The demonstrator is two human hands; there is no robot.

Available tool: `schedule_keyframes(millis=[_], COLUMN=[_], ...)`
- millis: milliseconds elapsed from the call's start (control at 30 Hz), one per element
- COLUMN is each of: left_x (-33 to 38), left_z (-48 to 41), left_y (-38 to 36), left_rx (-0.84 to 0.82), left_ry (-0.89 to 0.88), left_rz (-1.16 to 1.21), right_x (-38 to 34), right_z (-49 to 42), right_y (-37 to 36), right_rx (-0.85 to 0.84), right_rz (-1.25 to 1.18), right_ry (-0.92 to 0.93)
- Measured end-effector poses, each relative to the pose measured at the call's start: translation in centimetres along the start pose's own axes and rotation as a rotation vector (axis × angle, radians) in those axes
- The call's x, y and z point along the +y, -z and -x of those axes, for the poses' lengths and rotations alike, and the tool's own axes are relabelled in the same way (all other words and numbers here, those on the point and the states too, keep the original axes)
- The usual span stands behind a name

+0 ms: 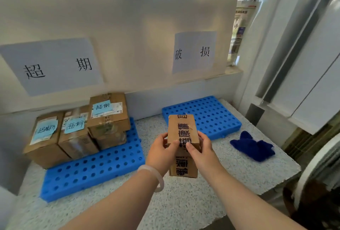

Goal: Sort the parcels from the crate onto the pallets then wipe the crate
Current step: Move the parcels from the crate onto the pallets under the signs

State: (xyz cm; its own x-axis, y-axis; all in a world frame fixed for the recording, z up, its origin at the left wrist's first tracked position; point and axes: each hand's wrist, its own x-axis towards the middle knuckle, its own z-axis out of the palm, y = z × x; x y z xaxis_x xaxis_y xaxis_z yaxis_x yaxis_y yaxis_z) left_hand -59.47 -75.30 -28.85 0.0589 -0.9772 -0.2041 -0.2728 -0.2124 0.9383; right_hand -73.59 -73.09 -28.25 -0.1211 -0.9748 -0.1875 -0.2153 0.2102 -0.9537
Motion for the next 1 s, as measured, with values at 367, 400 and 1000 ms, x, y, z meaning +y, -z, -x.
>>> schedule_keyframes(millis=[367,400,1000], left_x=[1.1,1.0,1.2], left_z=[-1.4,-1.4,0.0], left_y=[2.7,2.8,0.9], left_rx=[0.056,0.063,0.372], left_ry=[0.118,0.114,-0.123], left_rz=[0.180,0.180,-0.444], right_x=[-1.7,-1.9,-1.3], right_z=[-1.4,-1.6,-6.6], right_y=[-2.7,-2.4,1.2], right_rx=[-0.304,-0.346,-0.086], right_rz=[0.394,0.343,0.169], right_ry=[0.351,0.321,0.088])
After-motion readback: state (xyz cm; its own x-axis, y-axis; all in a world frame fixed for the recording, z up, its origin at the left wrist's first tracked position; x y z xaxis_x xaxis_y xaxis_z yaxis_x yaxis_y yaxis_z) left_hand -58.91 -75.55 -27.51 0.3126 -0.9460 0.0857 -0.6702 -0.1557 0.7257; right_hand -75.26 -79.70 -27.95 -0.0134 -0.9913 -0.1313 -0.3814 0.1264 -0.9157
